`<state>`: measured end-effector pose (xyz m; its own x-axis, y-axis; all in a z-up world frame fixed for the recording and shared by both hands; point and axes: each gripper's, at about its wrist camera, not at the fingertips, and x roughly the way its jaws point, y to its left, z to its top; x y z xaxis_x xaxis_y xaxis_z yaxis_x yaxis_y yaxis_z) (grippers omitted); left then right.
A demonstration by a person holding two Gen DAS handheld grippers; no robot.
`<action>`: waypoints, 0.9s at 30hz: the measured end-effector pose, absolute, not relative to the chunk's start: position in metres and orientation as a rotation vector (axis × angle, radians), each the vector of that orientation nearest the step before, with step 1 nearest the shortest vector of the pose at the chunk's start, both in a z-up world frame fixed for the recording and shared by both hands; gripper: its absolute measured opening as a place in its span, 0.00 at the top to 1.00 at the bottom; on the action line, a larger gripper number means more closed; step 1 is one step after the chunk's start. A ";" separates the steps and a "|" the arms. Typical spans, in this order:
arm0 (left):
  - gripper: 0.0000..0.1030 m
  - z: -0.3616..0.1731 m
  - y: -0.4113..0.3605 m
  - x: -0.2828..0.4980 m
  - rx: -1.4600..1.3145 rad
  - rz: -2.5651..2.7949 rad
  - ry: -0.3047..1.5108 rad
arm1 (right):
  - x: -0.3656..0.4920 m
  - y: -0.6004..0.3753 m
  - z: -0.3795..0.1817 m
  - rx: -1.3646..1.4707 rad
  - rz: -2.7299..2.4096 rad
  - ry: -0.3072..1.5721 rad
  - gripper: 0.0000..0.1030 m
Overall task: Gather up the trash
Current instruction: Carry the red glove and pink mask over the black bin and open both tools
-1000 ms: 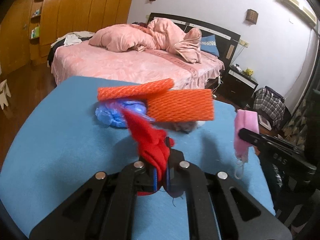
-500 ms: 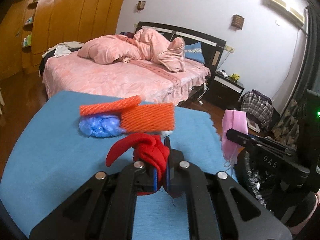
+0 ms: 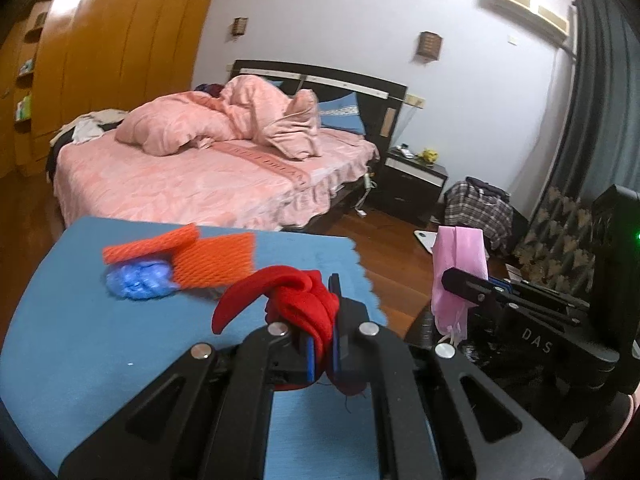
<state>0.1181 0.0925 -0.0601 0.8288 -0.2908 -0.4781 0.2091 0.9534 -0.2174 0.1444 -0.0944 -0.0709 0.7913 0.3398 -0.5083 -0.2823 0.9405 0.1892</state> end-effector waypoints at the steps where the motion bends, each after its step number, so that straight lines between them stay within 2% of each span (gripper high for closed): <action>1: 0.95 -0.059 0.088 0.117 -0.155 -0.275 0.530 | 0.140 -0.102 -0.068 0.110 0.325 0.558 0.91; 16: 0.95 -0.048 -0.010 0.107 -0.093 -0.462 0.518 | 0.101 -0.200 -0.059 0.126 0.160 0.526 0.91; 27: 0.95 -0.057 -0.083 0.107 -0.041 -0.593 0.538 | 0.075 -0.270 -0.080 0.149 0.016 0.571 0.91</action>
